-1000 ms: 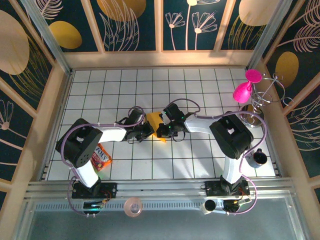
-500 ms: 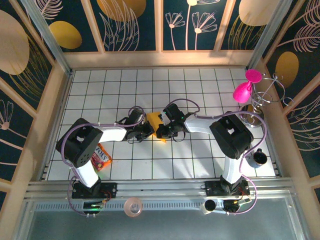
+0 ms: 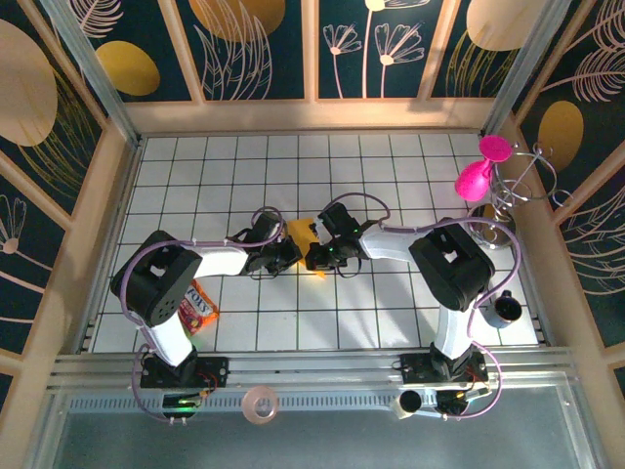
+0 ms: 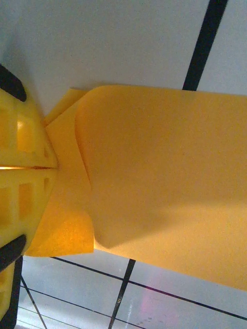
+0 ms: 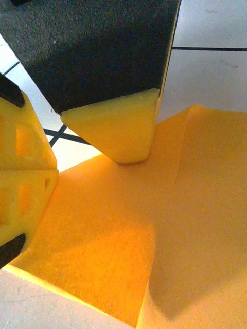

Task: Fold a paper plane with a square sheet of paper (pick it up from the middle)
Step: Third fold the triangle at the center of the table.

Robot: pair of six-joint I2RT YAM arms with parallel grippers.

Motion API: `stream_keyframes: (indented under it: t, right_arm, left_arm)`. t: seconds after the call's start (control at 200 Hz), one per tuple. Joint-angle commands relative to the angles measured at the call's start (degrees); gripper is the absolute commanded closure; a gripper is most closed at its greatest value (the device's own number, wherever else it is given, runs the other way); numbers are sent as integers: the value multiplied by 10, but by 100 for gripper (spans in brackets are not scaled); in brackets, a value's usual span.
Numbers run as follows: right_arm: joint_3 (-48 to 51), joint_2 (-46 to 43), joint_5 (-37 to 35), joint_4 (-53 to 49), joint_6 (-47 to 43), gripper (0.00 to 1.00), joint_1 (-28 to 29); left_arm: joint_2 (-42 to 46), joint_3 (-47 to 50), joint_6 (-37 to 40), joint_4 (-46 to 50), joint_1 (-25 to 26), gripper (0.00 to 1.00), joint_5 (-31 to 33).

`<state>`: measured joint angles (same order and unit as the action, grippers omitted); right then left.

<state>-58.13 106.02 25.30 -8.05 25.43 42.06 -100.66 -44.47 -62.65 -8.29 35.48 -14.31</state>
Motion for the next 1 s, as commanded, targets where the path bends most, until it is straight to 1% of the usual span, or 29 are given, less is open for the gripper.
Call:
stream_keyframes:
  t: [0.0,0.466,0.991]
  right_arm:
    - [-9,3,-21,-25,-8,99,4]
    - [-4,8,-31,-33,-13,99,4]
    - [24,-1,-35,-70,-41,100,4]
  left_arm:
    - [-31,6,15,66,3,92,30]
    - [-33,1,22,76,3,92,35]
    - [-35,4,17,83,3,92,55]
